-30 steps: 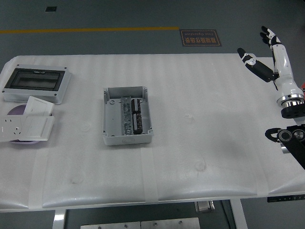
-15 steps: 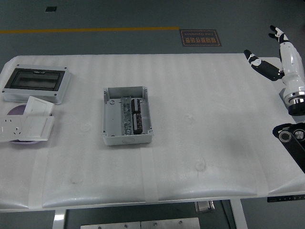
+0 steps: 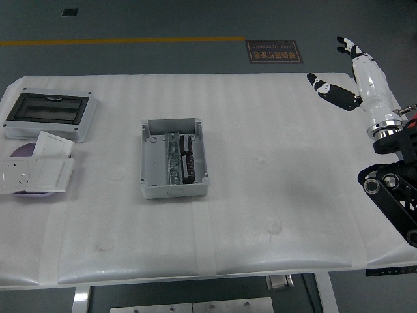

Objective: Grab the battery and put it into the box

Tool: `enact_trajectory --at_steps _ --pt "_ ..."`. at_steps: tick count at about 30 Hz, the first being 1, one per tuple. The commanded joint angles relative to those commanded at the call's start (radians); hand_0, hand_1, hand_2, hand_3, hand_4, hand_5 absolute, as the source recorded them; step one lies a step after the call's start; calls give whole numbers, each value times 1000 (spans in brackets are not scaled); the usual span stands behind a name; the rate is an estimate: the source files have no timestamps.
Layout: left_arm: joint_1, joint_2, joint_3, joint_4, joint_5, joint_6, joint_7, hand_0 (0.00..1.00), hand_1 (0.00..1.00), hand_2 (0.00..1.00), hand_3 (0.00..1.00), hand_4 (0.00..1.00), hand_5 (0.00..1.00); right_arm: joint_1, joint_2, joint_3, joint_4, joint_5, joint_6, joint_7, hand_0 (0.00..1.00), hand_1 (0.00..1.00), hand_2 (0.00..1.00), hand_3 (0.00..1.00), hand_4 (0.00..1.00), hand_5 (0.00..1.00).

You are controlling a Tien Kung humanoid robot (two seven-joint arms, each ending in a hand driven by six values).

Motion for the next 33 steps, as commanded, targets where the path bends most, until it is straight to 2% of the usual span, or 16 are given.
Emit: enact_trajectory --at_steps 8,13,18,26,33 --pt "-3 10 -10 -1 -3 -2 5 664 674 619 642 669 353 -10 19 1 -5 31 0 14 984 936 862 940 792 488" --pt "-10 24 -9 0 -4 -11 31 663 674 619 640 666 342 -10 32 -30 -14 42 2 9 983 936 857 931 773 478" --pt "-17 32 9 -1 -15 -23 56 665 676 619 642 665 333 -24 42 -42 -24 110 2 33 979 934 856 931 768 472" --pt "-32 50 40 2 -31 -107 199 667 677 619 646 662 321 -77 51 -12 -57 286 -11 126 969 927 858 930 763 465" --pt "-32 55 57 9 -37 -144 261 680 690 619 665 663 319 -107 56 5 -50 477 14 241 952 919 864 945 756 461"
